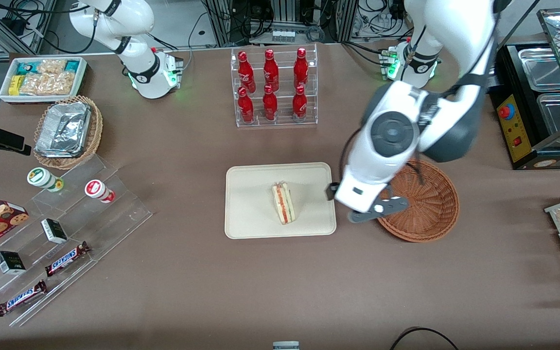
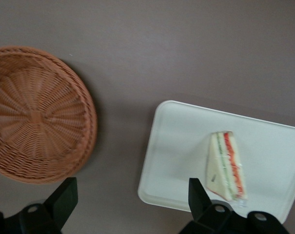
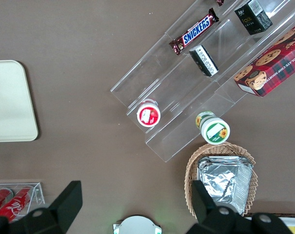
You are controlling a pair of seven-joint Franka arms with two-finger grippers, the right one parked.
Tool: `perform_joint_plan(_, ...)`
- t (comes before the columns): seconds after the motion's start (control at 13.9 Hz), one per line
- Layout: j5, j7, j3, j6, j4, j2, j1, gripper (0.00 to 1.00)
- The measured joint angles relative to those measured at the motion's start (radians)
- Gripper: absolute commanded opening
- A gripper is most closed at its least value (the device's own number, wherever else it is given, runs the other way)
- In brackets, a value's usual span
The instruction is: Place sandwich from basket to tray
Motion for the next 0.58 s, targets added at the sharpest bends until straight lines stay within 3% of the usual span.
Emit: perform_joint_plan(0.58, -0.018, 0.357, 0.002, -0.028, -0.21, -0.205, 0.21, 1.0)
